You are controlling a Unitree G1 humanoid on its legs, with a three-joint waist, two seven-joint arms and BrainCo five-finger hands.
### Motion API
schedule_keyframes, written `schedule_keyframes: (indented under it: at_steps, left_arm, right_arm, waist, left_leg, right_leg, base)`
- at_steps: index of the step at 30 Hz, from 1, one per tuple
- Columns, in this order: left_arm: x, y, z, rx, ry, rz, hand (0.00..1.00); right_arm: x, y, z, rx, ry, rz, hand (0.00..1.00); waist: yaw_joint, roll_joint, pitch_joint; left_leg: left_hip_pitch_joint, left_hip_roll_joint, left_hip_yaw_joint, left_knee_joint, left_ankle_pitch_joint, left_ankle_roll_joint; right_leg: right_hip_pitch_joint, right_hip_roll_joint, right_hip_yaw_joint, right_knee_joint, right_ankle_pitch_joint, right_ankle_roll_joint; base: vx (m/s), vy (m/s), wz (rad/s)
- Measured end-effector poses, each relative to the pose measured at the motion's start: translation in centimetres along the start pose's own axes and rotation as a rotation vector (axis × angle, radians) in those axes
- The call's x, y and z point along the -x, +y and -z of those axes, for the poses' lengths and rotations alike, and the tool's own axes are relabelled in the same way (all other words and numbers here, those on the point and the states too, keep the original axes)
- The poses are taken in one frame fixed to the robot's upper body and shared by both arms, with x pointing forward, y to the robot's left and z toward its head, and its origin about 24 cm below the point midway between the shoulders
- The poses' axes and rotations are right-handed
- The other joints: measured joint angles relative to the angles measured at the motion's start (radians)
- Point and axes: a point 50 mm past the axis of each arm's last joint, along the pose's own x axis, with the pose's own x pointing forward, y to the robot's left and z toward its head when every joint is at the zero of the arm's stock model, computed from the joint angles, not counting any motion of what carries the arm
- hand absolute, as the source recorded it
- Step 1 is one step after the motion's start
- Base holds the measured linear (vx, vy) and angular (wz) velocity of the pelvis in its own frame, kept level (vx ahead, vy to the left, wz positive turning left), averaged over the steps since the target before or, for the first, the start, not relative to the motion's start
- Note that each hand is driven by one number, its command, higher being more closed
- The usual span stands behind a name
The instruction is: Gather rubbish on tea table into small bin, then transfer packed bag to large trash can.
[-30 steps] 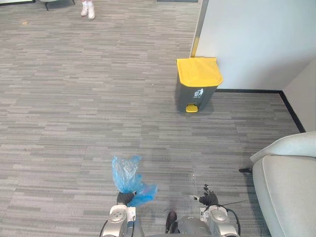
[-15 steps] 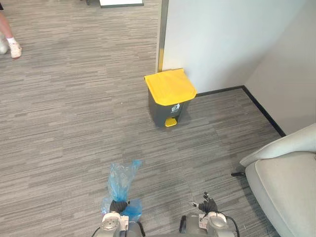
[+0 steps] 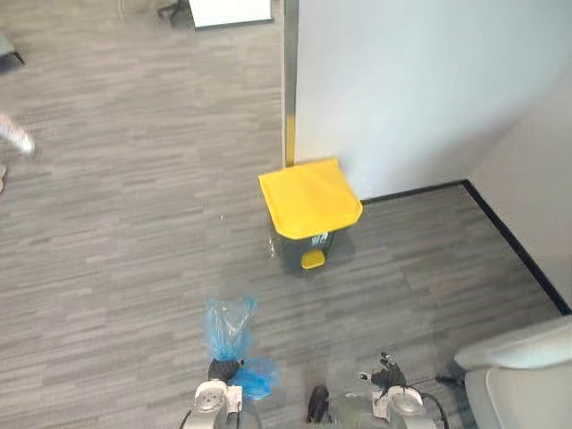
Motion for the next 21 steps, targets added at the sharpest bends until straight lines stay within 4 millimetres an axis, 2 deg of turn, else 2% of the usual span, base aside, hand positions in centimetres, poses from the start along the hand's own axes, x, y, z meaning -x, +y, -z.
schedule_keyframes:
  at_steps: [1,2,3,4,5,6,7,8,9,11,12,13,14,15,17,19,20,21]
  left_arm:
    - [0.0,0.0,-0.1,0.002,-0.002,-0.001,1.0]
    - [-0.1,0.1,-0.3,0.008,-0.006,-0.003,1.0]
    - [-0.1,0.1,-0.3,0.007,-0.006,-0.003,1.0]
    - [-0.1,0.0,-0.2,0.007,-0.002,-0.001,1.0]
    - [0.0,0.1,0.1,0.009,0.004,-0.003,1.0]
    - [-0.2,0.5,0.1,0.0,0.013,-0.011,1.0]
    - [-0.2,1.0,0.3,-0.01,0.02,-0.022,1.0]
    - [-0.2,1.3,0.4,-0.016,0.023,-0.027,1.0]
    - [-0.2,1.3,0.5,-0.023,0.03,-0.026,1.0]
    - [-0.1,1.4,1.1,-0.03,0.054,-0.027,1.0]
    - [-0.1,1.5,1.2,-0.04,0.062,-0.026,1.0]
    - [0.0,1.6,1.7,-0.062,0.079,-0.019,1.0]
    - [0.0,1.7,1.8,-0.065,0.082,-0.021,1.0]
    - [0.1,1.9,1.9,-0.069,0.088,-0.029,1.0]
    - [0.3,2.4,2.4,-0.074,0.103,-0.041,1.0]
    - [0.4,2.5,2.7,-0.069,0.112,-0.049,1.0]
    - [0.4,2.6,2.7,-0.074,0.112,-0.05,1.0]
    - [0.4,2.7,2.7,-0.076,0.112,-0.051,1.0]
  right_arm:
    - [0.0,0.0,0.0,-0.002,0.001,0.001,0.0]
    - [-0.1,0.1,-0.1,-0.009,0.002,0.003,0.0]
    - [0.0,0.0,0.2,-0.019,0.013,0.013,0.0]
    - [0.0,-0.2,0.3,-0.02,0.018,0.019,0.0]
    - [0.1,-0.8,0.8,-0.01,0.033,0.033,0.0]
    - [0.2,-0.2,1.1,-0.012,0.048,0.022,0.0]
    - [0.3,0.1,1.4,-0.019,0.057,0.016,0.0]
    - [0.3,0.2,1.6,-0.018,0.064,0.014,0.0]
    - [0.3,0.1,1.7,-0.015,0.072,0.016,0.0]
    - [0.3,-0.2,1.9,-0.009,0.076,0.019,0.0]
    - [0.3,-0.3,1.8,-0.007,0.073,0.021,0.0]
    - [0.3,-0.2,1.7,-0.016,0.066,0.02,0.0]
    - [0.3,-0.2,1.6,-0.016,0.065,0.021,0.0]
    - [0.2,-0.1,1.4,-0.01,0.059,0.014,0.0]
    - [0.1,-0.1,1.1,-0.01,0.05,0.012,0.0]
    - [-0.1,-0.4,0.7,-0.006,0.033,0.017,0.0]
    - [-0.2,-0.4,0.2,-0.004,0.019,0.017,0.0]
    - [-0.2,-0.4,0.1,-0.002,0.016,0.014,0.0]
  waist:
    - [0.0,0.0,0.0]
    - [0.003,-0.004,0.003]
    - [0.006,-0.005,0.003]
    - [0.006,0.0,0.001]
    - [0.014,0.008,-0.003]
    - [0.029,-0.02,-0.016]
    - [0.029,-0.045,-0.031]
    - [0.029,-0.052,-0.033]
    - [0.028,-0.055,-0.035]
    - [0.024,-0.048,-0.036]
    - [0.022,-0.049,-0.036]
    - [0.011,-0.046,-0.034]
    - [0.006,-0.044,-0.033]
    - [0.0,-0.045,-0.033]
    - [-0.004,-0.043,-0.032]
    - [-0.005,-0.03,-0.025]
    - [-0.009,-0.019,-0.02]
    - [-0.01,-0.021,-0.022]
  left_leg:
    - [-0.011,-0.003,0.009,-0.033,-0.001,0.001]
    - [-0.032,-0.027,0.019,-0.141,0.0,0.003]
    - [-0.025,-0.057,0.026,-0.281,0.03,0.023]
    - [-0.016,-0.069,0.028,-0.356,0.068,0.025]
    - [-0.003,-0.084,0.017,-0.421,0.165,0.034]
    - [0.027,-0.111,0.035,-0.445,0.161,0.039]
    - [0.037,-0.14,0.048,-0.462,0.148,0.054]
    - [0.041,-0.15,0.056,-0.461,0.135,0.058]
    - [0.056,-0.169,0.065,-0.458,0.104,0.069]
    - [0.114,-0.195,0.088,-0.472,0.072,0.081]
    - [0.132,-0.203,0.088,-0.473,0.062,0.086]
    - [0.17,-0.217,0.082,-0.473,0.043,0.104]
    - [0.18,-0.218,0.075,-0.473,0.036,0.109]
    - [0.201,-0.22,0.054,-0.478,0.024,0.113]
    - [0.243,-0.215,0.035,-0.51,0.022,0.109]
    - [0.287,-0.196,0.024,-0.543,0.024,0.106]
    - [0.312,-0.174,0.006,-0.567,0.028,0.095]
    - [0.316,-0.173,0.0,-0.572,0.029,0.08]
  right_leg:
    - [0.006,-0.001,0.001,-0.006,-0.001,0.005]
    - [0.022,-0.013,0.005,-0.015,-0.006,0.021]
    - [0.034,-0.025,0.011,-0.017,-0.015,0.046]
    - [0.039,-0.024,0.017,-0.015,-0.02,0.059]
    - [0.037,-0.017,0.042,-0.009,-0.033,0.086]
    - [0.04,-0.041,0.078,-0.013,-0.033,0.109]
    - [0.039,-0.068,0.089,-0.009,-0.042,0.128]
    - [0.038,-0.082,0.093,0.002,-0.049,0.138]
    - [0.031,-0.108,0.108,0.058,-0.063,0.16]
    - [-0.041,-0.157,0.155,0.279,-0.063,0.175]
    - [-0.067,-0.176,0.165,0.362,-0.051,0.193]
    - [-0.123,-0.21,0.177,0.524,-0.013,0.207]
    - [-0.134,-0.215,0.178,0.554,-0.013,0.202]
    - [-0.157,-0.216,0.166,0.61,-0.048,0.187]
    - [-0.198,-0.2,0.141,0.611,-0.091,0.163]
    - [-0.243,-0.163,0.118,0.518,-0.106,0.144]
    - [-0.276,-0.117,0.116,0.326,-0.059,0.136]
    - [-0.276,-0.108,0.121,0.255,-0.021,0.137]
  base:
    - [0.26,0.104,-0.04]
    - [0.22,0.136,-0.03]
    - [0.23,0.16,-0.07]
    - [0.23,0.195,-0.25]
    - [0.23,0.185,-0.38]
    - [0.29,0.207,-0.38]
    - [0.27,0.15,-0.23]
    - [0.28,0.166,-0.14]
    - [0.26,0.182,-0.15]
    - [0.23,0.189,-0.18]
    - [0.22,0.153,0.12]
    - [0.23,0.124,0.27]
    - [0.25,0.065,0.47]
    - [0.22,0.017,0.39]
    - [0.27,-0.026,0.39]
    - [0.29,-0.1,0.29]
    - [0.31,-0.188,0.31]
    - [0.33,-0.206,0.38]
